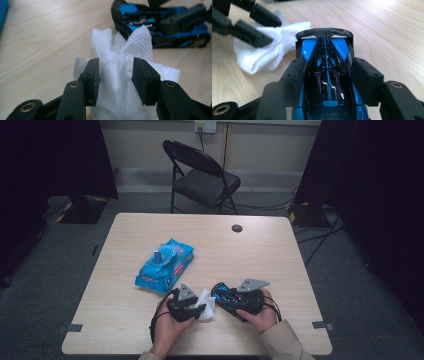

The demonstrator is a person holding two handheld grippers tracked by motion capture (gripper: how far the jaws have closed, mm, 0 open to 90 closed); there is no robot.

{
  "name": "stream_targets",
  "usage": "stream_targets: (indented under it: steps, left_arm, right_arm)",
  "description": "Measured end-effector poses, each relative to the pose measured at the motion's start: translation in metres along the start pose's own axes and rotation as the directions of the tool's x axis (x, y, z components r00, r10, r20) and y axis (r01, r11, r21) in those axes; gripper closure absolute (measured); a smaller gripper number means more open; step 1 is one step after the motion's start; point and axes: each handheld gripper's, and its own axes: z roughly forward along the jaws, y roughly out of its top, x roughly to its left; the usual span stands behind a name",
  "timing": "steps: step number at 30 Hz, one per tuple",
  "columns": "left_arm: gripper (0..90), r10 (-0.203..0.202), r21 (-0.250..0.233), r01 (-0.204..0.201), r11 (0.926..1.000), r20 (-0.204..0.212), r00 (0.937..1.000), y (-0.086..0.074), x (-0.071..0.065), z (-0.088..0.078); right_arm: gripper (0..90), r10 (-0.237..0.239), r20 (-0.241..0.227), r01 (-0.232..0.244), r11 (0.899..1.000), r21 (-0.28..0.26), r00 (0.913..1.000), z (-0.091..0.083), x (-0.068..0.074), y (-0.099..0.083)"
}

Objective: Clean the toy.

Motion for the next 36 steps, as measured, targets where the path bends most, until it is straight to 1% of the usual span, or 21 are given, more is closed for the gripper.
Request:
stream_targets:
  steps: [1,6,7,9,10,11,13,14,17,18,20,21,22,25,26,27,28,29,32,34,36]
  left_arm:
    - [57.6,0.001,0.002,-0.002,1.0000,0.013,0.9999,-0.002,-0.002,0.003]
    - [58.3,0.044,-0.013,-0.044,0.9989,0.009,0.9990,-0.005,-0.004,0.005]
    - [61.7,0.052,-0.013,-0.052,0.9986,0.022,0.9984,-0.005,-0.004,0.005]
    - [68.4,0.059,-0.010,-0.058,0.9982,0.027,0.9979,-0.005,-0.005,0.005]
    - [68.4,0.059,-0.009,-0.058,0.9983,0.031,0.9978,-0.004,-0.006,0.005]
    - [73.9,0.045,-0.003,-0.045,0.9990,0.039,0.9982,-0.004,-0.008,0.006]
    - [79.4,0.045,0.002,-0.045,0.9990,0.042,0.9981,-0.003,-0.009,0.006]
    - [79.4,0.035,0.005,-0.035,0.9994,0.042,0.9985,-0.003,-0.009,0.006]
    - [83.4,-0.036,0.020,0.035,0.9992,0.058,0.9977,0.000,-0.007,0.006]
    - [83.7,-0.036,0.020,0.035,0.9992,0.058,0.9977,0.000,-0.007,0.006]
    - [84.1,-0.049,-0.002,0.049,0.9988,0.049,0.9976,0.003,-0.004,0.005]
    - [84.1,-0.063,-0.045,0.064,0.9969,0.038,0.9973,0.007,-0.001,0.003]
    - [84.1,-0.063,-0.045,0.064,0.9969,0.038,0.9973,0.007,-0.001,0.003]
    - [84.2,-0.077,-0.107,0.079,0.9911,0.024,0.9968,0.015,0.003,-0.002]
    - [84.2,-0.070,-0.119,0.072,0.9902,0.016,0.9974,0.018,0.003,-0.003]
    - [84.1,-0.077,-0.143,0.077,0.9867,0.007,0.9970,0.021,0.003,-0.004]
    - [84.1,-0.077,-0.143,0.077,0.9867,0.007,0.9970,0.021,0.003,-0.004]
    - [84.1,-0.081,-0.167,0.079,0.9828,-0.003,0.9967,0.024,0.004,-0.002]
    - [84.0,-0.084,-0.172,0.079,0.9820,-0.018,0.9963,0.024,0.005,0.004]
    - [83.8,-0.091,-0.154,0.087,0.9842,-0.019,0.9956,0.021,0.006,0.012]
    - [83.1,-0.073,-0.121,0.070,0.9902,-0.020,0.9971,0.018,0.005,0.018]
  right_arm:
    - [44.5,-0.004,0.003,0.004,1.000,0.000,1.0000,0.000,0.000,0.000]
    - [44.5,-0.004,0.003,0.004,1.000,0.001,1.0000,0.000,0.000,0.000]
    - [44.5,-0.003,0.002,0.003,1.000,0.002,1.0000,0.000,0.000,0.000]
    - [44.5,-0.001,0.001,0.001,1.000,0.004,1.0000,0.000,0.000,0.000]
    - [44.5,-0.001,0.001,0.001,1.000,0.004,1.0000,0.000,0.000,0.000]
    - [44.5,-0.002,0.002,0.002,1.000,0.006,1.0000,0.000,0.000,0.000]
    - [44.5,-0.003,0.004,0.003,1.000,0.005,1.0000,0.000,0.001,0.000]
    - [44.5,-0.003,0.004,0.003,1.000,0.005,1.0000,0.000,0.001,0.000]
    - [44.5,-0.004,0.004,0.004,1.000,0.004,1.0000,0.000,0.001,0.000]
    - [44.5,-0.004,0.004,0.004,1.000,0.004,1.0000,0.000,0.001,0.000]
    - [44.5,-0.003,0.003,0.003,1.000,0.003,1.0000,0.000,0.000,0.000]
    - [44.5,-0.004,0.003,0.004,1.000,0.003,1.0000,0.000,0.001,0.000]
    - [44.5,-0.004,0.003,0.004,1.000,0.003,1.0000,0.000,0.001,0.000]
    - [44.5,-0.003,0.003,0.003,1.000,0.003,1.0000,0.000,0.000,0.000]
    - [44.5,-0.003,0.003,0.003,1.000,0.003,1.0000,0.000,0.000,0.000]
    - [44.5,-0.004,0.003,0.004,1.000,0.002,1.0000,0.000,0.000,0.000]
    - [44.5,-0.004,0.003,0.004,1.000,0.002,1.0000,0.000,0.000,0.000]
    - [44.5,-0.006,0.003,0.006,1.000,0.001,1.0000,0.000,0.000,0.000]
    - [44.5,-0.005,0.003,0.005,1.000,0.001,1.0000,0.000,0.000,0.000]
    - [44.5,-0.006,0.004,0.006,1.000,0.002,1.0000,0.000,0.001,0.000]
    - [44.5,-0.006,0.004,0.006,1.000,0.001,1.0000,0.000,0.001,0.000]
